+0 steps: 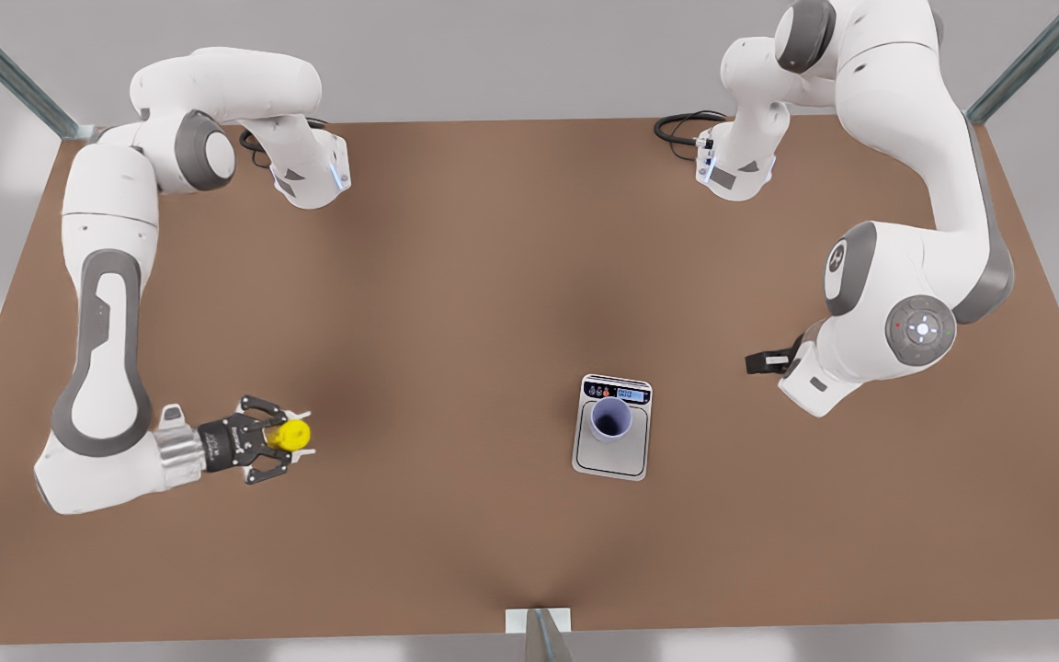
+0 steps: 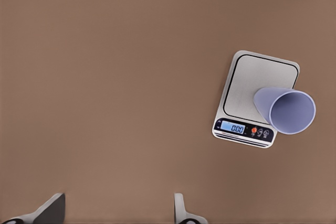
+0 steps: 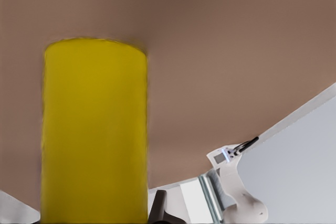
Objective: Move cup to the weight, pick up sauce bottle, pour sauce
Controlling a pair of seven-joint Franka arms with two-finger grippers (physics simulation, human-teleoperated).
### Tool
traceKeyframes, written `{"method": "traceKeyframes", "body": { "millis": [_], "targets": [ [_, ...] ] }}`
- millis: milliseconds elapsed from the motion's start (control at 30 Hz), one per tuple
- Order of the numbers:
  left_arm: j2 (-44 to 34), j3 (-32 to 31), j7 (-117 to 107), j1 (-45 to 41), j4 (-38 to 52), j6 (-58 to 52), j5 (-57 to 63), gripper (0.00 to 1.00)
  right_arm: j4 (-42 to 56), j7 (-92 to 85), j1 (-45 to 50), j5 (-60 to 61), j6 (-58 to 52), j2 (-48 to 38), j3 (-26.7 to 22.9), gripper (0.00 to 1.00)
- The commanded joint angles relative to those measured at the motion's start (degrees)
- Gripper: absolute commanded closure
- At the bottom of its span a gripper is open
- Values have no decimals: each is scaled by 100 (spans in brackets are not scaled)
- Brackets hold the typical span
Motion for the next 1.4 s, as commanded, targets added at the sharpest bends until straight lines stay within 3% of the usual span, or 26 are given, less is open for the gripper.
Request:
{"method": "traceKeyframes", "body": {
  "millis": [0,133,233,300,467,633,833,1000,1067,1367],
  "targets": [
    [-1,0,0,0,-3,0,-4,0,-22,55,2,7,306,-8,78,79],
    [-1,9,0,0,-3,-9,5,0,-22,1249,-7,-1048,1281,-8,1362,79],
    [-10,0,-70,0,-3,-18,-21,0,-31,1980,11,-1505,1906,-8,1872,79],
    [-1,9,-35,0,-3,-9,-12,0,-39,2665,2,-2489,2319,18,2628,79],
    [8,0,-53,0,-3,-9,-12,0,-74,4739,239,-4396,3470,18,3753,79],
    [-1,9,-70,0,-3,-18,-4,0,-66,5013,881,-5663,4024,36,3991,79],
    [8,0,-70,0,-12,-9,-4,0,285,5004,1715,-6708,4270,45,3894,79],
    [8,9,-53,0,-12,-9,-4,0,830,5057,3025,-6762,5228,63,1848,79],
    [-1,9,-70,0,-3,-9,-12,0,831,5004,3157,-6779,5667,71,1477,79],
    [8,9,-53,0,-29,-9,-4,0,804,4204,3702,-7368,6037,63,1020,79]
  ]
}}
